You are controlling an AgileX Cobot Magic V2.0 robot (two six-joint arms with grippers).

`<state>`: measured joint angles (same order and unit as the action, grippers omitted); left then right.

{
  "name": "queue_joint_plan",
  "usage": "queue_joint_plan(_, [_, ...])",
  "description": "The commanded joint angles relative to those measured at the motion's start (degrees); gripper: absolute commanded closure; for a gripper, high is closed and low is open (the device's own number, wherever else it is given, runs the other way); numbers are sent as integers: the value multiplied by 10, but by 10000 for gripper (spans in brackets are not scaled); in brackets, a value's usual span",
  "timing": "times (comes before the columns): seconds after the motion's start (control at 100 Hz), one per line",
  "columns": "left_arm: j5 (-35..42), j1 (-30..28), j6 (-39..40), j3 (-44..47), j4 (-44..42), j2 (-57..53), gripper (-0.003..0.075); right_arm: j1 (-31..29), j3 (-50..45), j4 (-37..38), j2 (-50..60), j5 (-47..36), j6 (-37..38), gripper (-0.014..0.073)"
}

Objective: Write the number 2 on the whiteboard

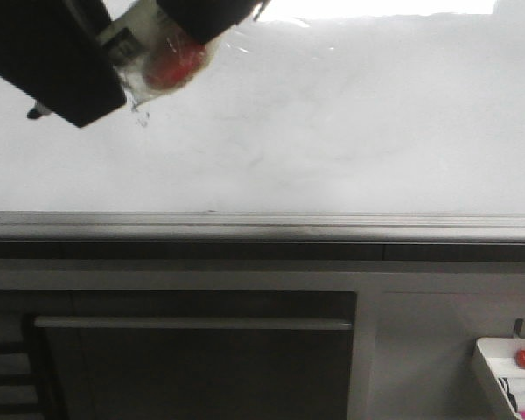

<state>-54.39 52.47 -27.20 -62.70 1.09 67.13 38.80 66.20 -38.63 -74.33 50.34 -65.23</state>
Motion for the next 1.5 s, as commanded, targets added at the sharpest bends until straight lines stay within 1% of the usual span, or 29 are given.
queue_joint_plan(0.0, [28,-5,42,-20,-6,-42,339,3,20,-1,37,-43,38,525])
queue_joint_plan(0.05, [28,-10,59,-20,-11,-57,339,3,20,27,49,-52,68,525])
queue_joint_plan(0.06, [28,-11,60,-20,-11,-59,339,3,19,37,53,-56,87,525])
queue_joint_plan(0.15, [34,-28,76,-14,-25,-93,339,3,11,104,79,-67,172,525])
queue_joint_plan(0.2, [38,-44,89,-5,-31,-114,339,3,4,138,93,-69,237,525])
queue_joint_plan(0.26, [48,-66,108,9,-41,-135,340,3,-5,174,113,-68,295,525])
queue_joint_plan(0.33, [68,-97,150,34,-48,-160,340,3,-25,222,136,-70,366,525])
queue_joint_plan(0.37, [84,-118,182,53,-48,-178,340,3,-41,254,147,-74,423,525])
queue_joint_plan(0.43, [110,-147,207,77,-49,-199,340,3,-66,308,167,-76,510,525])
queue_joint_plan(0.48, [132,-175,228,98,-49,-216,340,3,-88,352,181,-76,602,525])
queue_joint_plan(0.5, [140,-187,235,106,-49,-223,341,3,-98,370,188,-76,622,525])
queue_joint_plan(0.6, [167,-238,236,142,-43,-247,342,3,-140,442,214,-76,762,525])
queue_joint_plan(0.67, [171,-269,236,161,-32,-255,342,3,-159,474,231,-75,829,525])
queue_joint_plan(0.7, [174,-279,236,167,-26,-256,342,3,-164,480,237,-76,839,525])
queue_joint_plan(0.83, [174,-310,236,187,0,-257,342,3,-175,494,258,-105,839,525])
queue_joint_plan(0.96, [180,-313,236,190,5,-257,342,3,-175,493,262,-110,839,525])
queue_joint_plan(1.16, [186,-313,236,190,5,-257,343,3,-172,493,238,-172,839,525])
queue_joint_plan(1.25, [186,-313,236,190,5,-257,343,0,-146,491,216,-152,839,525])
queue_joint_plan(1.35, [186,-313,236,190,5,-257,343,-7,-109,489,208,-143,818,525])
queue_joint_plan(1.49, [187,-313,235,190,0,-257,343,-41,-58,483,205,-95,808,525])
